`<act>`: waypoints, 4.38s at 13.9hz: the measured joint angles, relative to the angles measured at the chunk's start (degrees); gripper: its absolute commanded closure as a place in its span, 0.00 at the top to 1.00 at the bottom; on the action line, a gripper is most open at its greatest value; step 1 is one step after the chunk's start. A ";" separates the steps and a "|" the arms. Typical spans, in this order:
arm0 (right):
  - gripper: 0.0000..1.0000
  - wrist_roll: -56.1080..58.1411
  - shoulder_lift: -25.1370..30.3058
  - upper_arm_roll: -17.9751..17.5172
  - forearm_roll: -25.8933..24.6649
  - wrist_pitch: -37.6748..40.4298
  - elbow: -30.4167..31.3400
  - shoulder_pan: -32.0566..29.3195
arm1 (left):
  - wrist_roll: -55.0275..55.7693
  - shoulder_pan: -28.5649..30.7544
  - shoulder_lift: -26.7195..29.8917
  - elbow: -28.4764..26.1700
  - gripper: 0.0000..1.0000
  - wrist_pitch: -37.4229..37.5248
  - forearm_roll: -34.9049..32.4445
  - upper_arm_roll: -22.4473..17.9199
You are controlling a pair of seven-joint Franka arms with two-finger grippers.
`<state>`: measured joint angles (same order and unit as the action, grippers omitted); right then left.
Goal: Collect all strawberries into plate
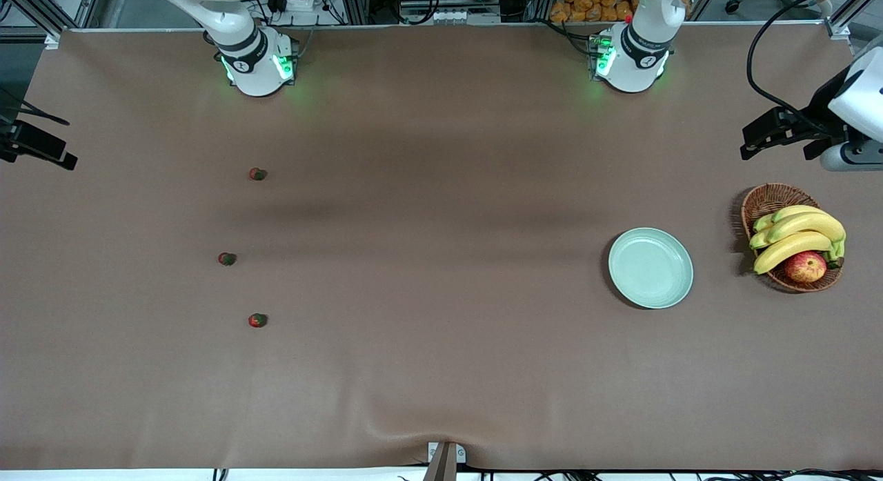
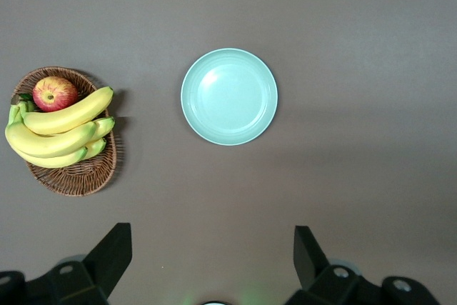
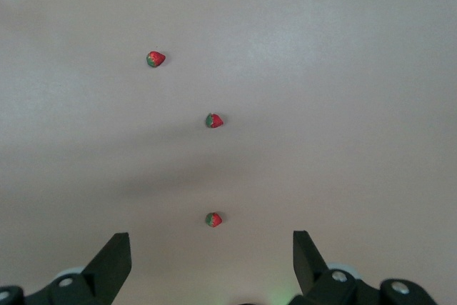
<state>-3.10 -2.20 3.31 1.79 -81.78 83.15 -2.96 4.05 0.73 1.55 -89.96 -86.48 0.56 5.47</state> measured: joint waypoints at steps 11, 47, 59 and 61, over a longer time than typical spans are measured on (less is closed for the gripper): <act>1.00 4.71 -0.34 0.03 0.00 -1.45 3.42 -0.02 | 0.00 0.08 0.00 0.01 1.00 0.00 -0.16 -0.46; 0.53 5.88 -28.30 -0.68 0.43 -54.71 33.28 2.47 | 0.00 1.23 -0.92 -0.01 1.00 1.05 -0.17 -0.66; 0.00 5.81 -25.63 -1.17 0.46 -52.68 32.71 3.68 | 0.00 1.29 -0.44 0.10 1.00 1.07 -0.17 -0.62; 0.00 5.85 -22.70 -1.27 0.46 -50.07 31.43 5.76 | 0.00 1.29 -0.20 0.11 1.00 1.15 -0.17 -0.62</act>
<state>2.75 -24.89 2.05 2.26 -131.85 114.59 2.80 4.04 2.02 1.35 -89.86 -85.33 0.40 4.85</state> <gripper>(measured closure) 0.639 0.000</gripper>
